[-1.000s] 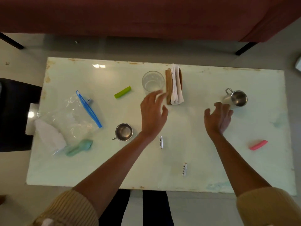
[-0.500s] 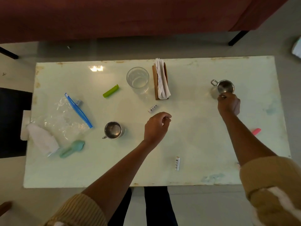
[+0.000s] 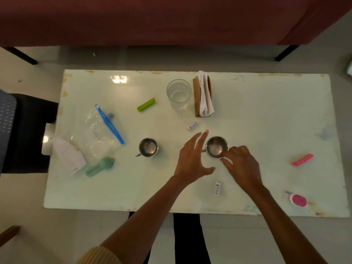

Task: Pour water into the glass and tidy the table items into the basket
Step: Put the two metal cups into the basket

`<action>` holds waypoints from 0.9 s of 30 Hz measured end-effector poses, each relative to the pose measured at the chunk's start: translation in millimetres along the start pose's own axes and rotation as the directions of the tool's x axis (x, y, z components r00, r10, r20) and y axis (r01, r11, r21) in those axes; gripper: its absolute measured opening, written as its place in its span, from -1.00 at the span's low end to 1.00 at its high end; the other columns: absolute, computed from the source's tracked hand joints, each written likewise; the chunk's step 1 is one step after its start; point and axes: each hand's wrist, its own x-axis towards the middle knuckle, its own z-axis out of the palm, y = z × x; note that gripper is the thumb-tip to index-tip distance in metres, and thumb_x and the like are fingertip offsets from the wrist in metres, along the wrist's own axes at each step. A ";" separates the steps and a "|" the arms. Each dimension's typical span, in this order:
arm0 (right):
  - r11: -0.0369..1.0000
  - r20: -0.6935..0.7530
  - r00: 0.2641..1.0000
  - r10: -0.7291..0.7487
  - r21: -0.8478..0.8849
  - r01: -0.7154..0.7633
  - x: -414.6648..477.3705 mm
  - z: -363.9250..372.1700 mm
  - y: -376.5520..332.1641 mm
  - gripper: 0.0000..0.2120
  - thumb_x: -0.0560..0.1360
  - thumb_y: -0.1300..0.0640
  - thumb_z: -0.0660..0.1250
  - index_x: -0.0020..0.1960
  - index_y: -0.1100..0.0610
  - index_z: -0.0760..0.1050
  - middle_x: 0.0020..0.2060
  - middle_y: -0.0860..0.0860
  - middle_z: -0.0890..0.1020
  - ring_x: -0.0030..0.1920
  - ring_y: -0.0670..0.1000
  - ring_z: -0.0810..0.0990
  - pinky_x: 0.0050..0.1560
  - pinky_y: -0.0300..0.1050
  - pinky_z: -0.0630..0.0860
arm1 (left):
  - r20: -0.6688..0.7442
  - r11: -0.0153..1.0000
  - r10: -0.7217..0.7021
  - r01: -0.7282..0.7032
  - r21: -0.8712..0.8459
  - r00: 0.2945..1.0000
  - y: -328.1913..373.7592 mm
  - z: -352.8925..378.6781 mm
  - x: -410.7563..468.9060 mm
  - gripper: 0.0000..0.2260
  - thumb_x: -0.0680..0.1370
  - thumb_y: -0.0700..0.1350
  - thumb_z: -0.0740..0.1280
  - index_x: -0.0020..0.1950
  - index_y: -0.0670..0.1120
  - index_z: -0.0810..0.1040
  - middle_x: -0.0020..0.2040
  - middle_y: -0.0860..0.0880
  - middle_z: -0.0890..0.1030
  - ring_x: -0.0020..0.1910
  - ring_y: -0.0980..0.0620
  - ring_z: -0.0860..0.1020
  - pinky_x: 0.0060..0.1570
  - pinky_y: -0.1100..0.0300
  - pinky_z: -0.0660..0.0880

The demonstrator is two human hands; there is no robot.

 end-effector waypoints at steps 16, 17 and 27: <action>0.903 -0.037 0.998 0.056 0.428 -0.034 36.9 48.8 -198.6 -0.58 0.36 0.36 0.32 0.20 0.13 0.50 0.19 0.06 0.54 0.11 0.12 0.54 -0.09 -0.04 0.57 | -0.371 0.901 -0.434 0.393 -0.185 0.821 -113.7 -131.6 -124.6 -0.31 0.27 0.04 0.55 0.32 0.08 0.35 0.25 0.11 0.48 0.23 0.07 0.45 0.06 0.22 0.38; 0.942 0.074 0.997 0.006 0.335 -0.030 44.6 57.2 -205.8 -0.44 0.36 0.35 0.33 0.33 0.07 0.39 0.34 0.06 0.41 0.25 0.13 0.43 0.01 0.00 0.55 | -0.380 0.899 -0.438 0.399 -0.182 0.814 -120.1 -139.2 -133.1 -0.29 0.27 0.05 0.56 0.35 0.07 0.33 0.27 0.10 0.47 0.25 0.07 0.44 0.09 0.21 0.38; 0.983 0.348 0.928 0.130 0.075 -0.165 48.3 40.3 -245.5 -0.47 0.43 0.25 0.33 0.37 0.03 0.33 0.33 0.05 0.30 0.25 0.14 0.32 0.00 0.05 0.53 | -0.389 0.893 -0.451 0.396 -0.216 0.803 -137.5 -228.4 -200.4 -0.23 0.27 0.11 0.55 0.39 0.09 0.28 0.30 0.11 0.47 0.27 0.09 0.45 0.20 0.13 0.47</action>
